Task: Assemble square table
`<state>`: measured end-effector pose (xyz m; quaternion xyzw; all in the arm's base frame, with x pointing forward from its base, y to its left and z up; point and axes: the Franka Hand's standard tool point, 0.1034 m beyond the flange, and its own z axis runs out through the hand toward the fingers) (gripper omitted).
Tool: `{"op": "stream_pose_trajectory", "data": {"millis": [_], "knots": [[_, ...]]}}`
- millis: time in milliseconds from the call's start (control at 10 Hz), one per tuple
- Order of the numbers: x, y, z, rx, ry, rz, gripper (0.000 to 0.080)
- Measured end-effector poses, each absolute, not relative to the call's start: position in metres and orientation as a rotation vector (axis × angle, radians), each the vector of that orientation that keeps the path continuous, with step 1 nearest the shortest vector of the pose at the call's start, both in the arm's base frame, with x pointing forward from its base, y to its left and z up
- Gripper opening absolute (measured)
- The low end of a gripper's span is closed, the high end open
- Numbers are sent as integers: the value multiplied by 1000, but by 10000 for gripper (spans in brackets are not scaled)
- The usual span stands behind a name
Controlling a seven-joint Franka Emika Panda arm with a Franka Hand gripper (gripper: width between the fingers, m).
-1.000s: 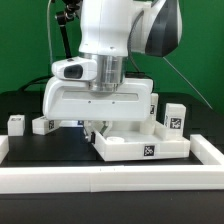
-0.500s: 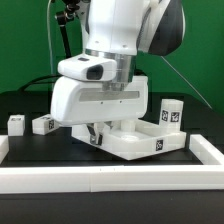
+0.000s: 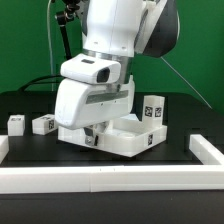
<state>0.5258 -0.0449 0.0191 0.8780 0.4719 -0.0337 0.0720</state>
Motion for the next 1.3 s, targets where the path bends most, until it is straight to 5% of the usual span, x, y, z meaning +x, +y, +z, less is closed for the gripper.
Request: {"op": "stream_pose_trajectory", "data": {"millis": [500, 1000, 1300], "knots": [[552, 1, 24, 2304, 1859, -144, 53], [548, -10, 21, 2126, 2050, -201, 53], [576, 32, 26, 2204, 1981, -200, 53]]}}
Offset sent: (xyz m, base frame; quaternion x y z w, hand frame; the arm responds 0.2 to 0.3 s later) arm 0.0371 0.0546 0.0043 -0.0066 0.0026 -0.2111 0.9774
